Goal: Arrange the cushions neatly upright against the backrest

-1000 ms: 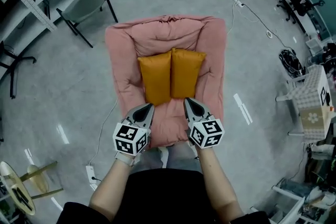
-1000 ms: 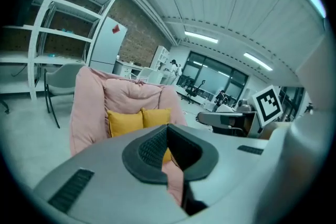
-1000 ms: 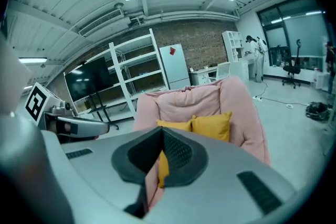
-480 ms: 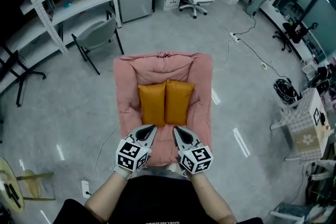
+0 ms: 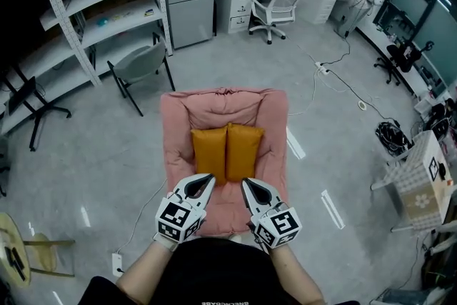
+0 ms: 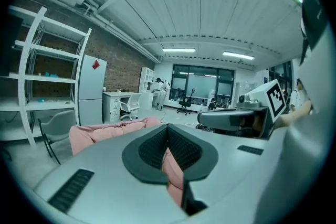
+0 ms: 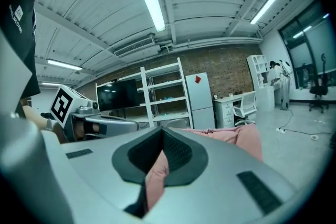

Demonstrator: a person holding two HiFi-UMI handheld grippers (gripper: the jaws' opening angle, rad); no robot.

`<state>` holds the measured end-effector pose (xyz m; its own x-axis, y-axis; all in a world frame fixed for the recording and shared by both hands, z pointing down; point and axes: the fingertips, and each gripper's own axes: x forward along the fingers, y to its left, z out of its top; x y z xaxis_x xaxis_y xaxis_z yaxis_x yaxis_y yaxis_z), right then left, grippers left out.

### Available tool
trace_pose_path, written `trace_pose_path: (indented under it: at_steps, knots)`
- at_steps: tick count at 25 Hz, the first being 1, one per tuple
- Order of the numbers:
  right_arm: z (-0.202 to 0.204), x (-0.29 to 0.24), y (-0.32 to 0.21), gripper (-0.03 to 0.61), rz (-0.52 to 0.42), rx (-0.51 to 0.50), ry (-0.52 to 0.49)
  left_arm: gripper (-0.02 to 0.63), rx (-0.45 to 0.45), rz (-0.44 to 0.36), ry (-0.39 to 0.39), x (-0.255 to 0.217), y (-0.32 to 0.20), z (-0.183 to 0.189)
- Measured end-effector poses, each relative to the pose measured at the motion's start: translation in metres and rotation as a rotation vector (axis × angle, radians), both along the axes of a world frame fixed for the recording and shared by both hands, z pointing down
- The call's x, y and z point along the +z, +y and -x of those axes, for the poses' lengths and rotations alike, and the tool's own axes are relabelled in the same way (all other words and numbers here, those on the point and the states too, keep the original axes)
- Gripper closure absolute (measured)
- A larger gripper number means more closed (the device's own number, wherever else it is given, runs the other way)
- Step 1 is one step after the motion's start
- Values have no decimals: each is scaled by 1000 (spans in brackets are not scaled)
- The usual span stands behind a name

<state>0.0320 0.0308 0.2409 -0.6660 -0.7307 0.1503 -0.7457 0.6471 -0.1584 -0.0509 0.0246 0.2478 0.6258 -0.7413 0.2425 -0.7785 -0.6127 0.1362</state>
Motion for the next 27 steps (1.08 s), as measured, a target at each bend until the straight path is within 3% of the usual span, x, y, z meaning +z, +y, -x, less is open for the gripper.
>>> trace_pose_path:
  at_steps: [10,27]
  knots:
    - [-12,-4,-6,569,-31,20,5,601,-2,-43,-6,-8,1,-3]
    - [-11,-2,-6,569,-30,40,34,601,0,-15,6,-2,2,-3]
